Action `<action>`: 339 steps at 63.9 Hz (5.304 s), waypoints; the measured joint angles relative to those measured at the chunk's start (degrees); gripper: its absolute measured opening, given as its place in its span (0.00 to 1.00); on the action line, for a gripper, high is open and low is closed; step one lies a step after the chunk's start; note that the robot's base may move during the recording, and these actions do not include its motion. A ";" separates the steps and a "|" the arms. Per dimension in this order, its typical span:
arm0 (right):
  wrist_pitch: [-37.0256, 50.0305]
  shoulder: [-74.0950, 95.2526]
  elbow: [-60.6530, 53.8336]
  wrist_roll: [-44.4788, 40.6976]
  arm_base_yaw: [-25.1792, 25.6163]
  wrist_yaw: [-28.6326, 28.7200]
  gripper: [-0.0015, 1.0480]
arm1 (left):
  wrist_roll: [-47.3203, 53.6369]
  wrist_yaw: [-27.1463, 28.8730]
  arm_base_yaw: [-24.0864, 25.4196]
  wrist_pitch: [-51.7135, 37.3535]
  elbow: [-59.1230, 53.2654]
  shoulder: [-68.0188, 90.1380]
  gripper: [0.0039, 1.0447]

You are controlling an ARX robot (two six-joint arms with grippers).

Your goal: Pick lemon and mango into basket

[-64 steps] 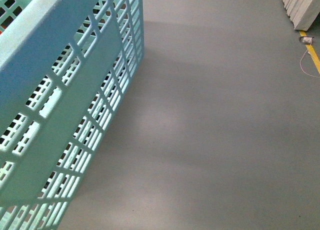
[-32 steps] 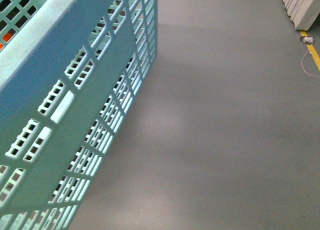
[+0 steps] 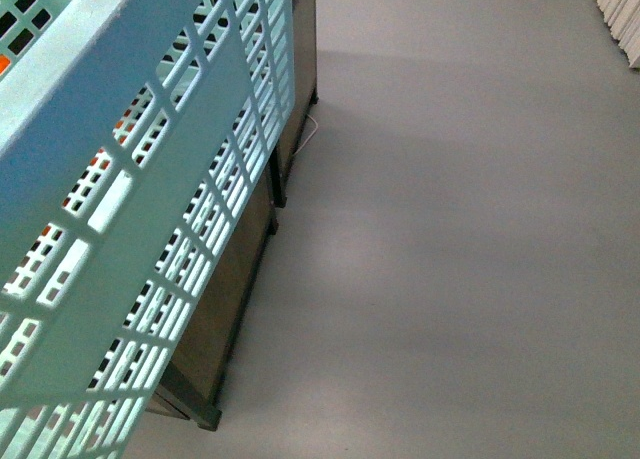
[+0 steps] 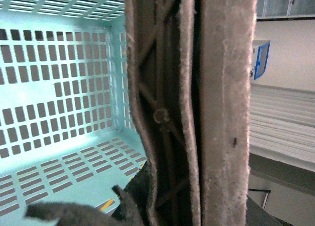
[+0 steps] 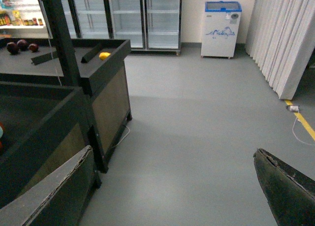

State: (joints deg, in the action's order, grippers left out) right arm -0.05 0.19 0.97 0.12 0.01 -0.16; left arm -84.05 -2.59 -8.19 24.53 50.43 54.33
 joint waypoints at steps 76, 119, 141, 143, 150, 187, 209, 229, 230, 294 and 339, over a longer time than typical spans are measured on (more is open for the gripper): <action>-0.02 0.02 0.00 0.00 0.00 0.13 0.92 | 0.09 -0.04 0.00 0.02 0.09 0.07 0.14; -0.02 0.07 0.00 0.02 0.00 0.13 0.92 | 0.15 -0.13 0.07 0.04 0.11 0.09 0.14; -0.02 0.04 0.00 0.02 0.00 0.22 0.92 | 0.17 -0.22 0.04 0.04 0.11 0.02 0.14; -0.02 0.04 0.00 0.02 -0.02 0.15 0.92 | 0.17 -0.20 0.04 0.04 0.11 0.02 0.14; -0.02 0.07 0.00 0.00 0.00 0.13 0.92 | 0.20 0.04 0.07 0.04 0.11 0.02 0.14; -0.02 0.04 0.00 0.02 0.00 0.04 0.92 | 0.17 0.00 0.07 0.04 0.17 0.07 0.14; 0.00 0.02 0.00 0.02 0.00 0.00 0.92 | 0.17 0.00 0.07 0.04 0.22 0.00 0.14; -0.02 0.07 0.00 0.02 -0.02 0.11 0.92 | 0.20 0.02 0.07 0.04 0.22 0.09 0.14; 0.00 0.07 0.00 0.02 -0.02 0.11 0.92 | 0.17 -0.09 0.07 0.04 0.22 0.09 0.14; -0.02 0.04 -0.02 0.02 0.04 0.15 0.92 | 36.87 0.11 -15.39 0.70 14.86 20.26 0.14; -3.34 1.68 1.07 2.10 -0.26 -1.66 0.92 | 37.97 0.26 -31.93 -1.03 24.44 32.28 0.14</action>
State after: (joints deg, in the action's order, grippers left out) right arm -3.40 1.87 2.04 2.22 -0.25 -1.83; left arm -46.09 -2.33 -40.12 23.51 74.87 86.61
